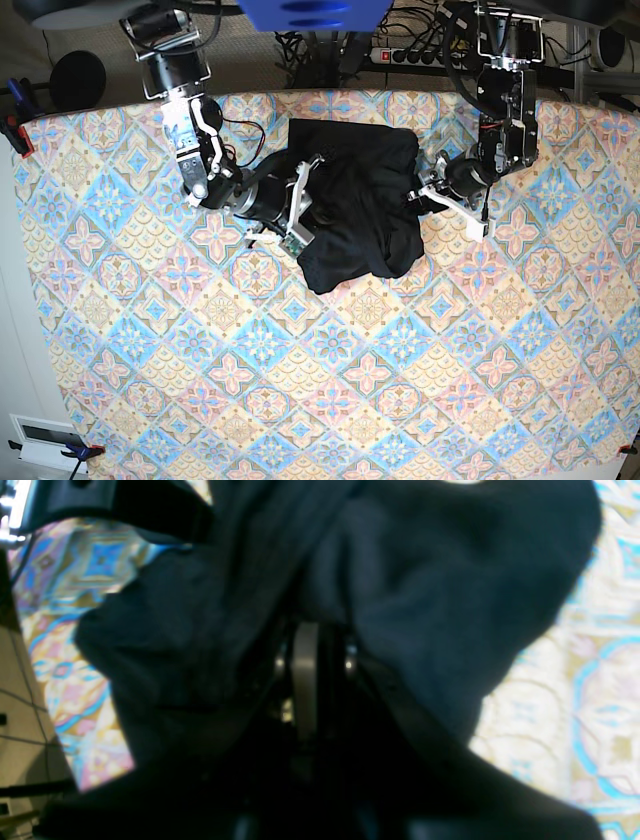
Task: Layout the t-shirt on the table in an organized manner, then fold the t-shirt properly
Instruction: 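Lift the shirt edge with the right gripper while the left gripper repositions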
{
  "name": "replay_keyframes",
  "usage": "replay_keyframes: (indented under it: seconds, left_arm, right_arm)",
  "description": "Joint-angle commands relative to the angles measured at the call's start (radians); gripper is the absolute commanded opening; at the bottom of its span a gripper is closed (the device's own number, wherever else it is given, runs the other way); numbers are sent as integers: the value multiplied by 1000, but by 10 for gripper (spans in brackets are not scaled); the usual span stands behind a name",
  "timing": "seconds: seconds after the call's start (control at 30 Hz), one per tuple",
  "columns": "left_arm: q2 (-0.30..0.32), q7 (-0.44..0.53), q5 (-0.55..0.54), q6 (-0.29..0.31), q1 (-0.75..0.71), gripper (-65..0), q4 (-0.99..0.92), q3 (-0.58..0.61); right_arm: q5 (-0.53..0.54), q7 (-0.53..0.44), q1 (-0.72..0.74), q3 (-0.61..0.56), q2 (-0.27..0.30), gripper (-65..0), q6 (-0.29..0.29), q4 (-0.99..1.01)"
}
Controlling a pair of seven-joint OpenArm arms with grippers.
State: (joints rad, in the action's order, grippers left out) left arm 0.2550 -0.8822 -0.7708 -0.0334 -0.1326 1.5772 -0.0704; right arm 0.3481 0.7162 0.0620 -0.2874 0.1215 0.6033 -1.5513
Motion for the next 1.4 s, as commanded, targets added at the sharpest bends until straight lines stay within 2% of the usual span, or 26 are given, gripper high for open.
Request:
replay_keyframes:
  seconds: [0.0, 0.23, 0.3, 0.43, 0.53, 0.67, 0.8, 0.87, 0.93, 1.07, 1.37]
  left_arm:
    - [7, -4, 7, -7, 4, -437, -2, 1]
    - [5, -4, 9, -7, 6, -436, -8, 1]
    - [5, -2, 7, -7, 8, -436, -8, 1]
    - [5, -2, 4, -7, 23, -436, -8, -1]
    - [5, -2, 4, -7, 32, -436, -10, 1]
    - [5, -2, 3, -7, 35, -436, -10, -4]
    - [5, 2, 1, -7, 35, -436, -7, -9]
    - [5, 36, 1, -7, 34, -436, -5, -9]
    - [7, 57, 1, -7, 32, -436, -5, -10]
    - [5, 61, -3, -7, 32, -437, -2, -39]
    - [14, 54, -253, -7, 32, -437, -2, -207]
  right_arm:
    - [21, -28, 32, 9, -4, -599, 7, -13]
    - [21, -28, 80, 10, -6, -599, 7, 68]
    - [19, -31, 80, -23, -9, -599, 7, 94]
    - [19, -116, 80, -140, -9, -599, 7, 173]
    - [19, -139, 75, -195, -9, -599, 7, 214]
    - [19, -134, 72, -209, -10, -599, 7, 197]
    - [22, -129, 46, -209, -10, -599, 7, 96]
    - [22, -91, 37, -209, -12, -598, 7, 58]
    - [22, -53, 35, -221, -30, -598, 7, 38]
    - [21, -50, 35, -270, -64, -598, 7, 38]
    - [19, -51, 37, -290, -136, -598, 7, 116]
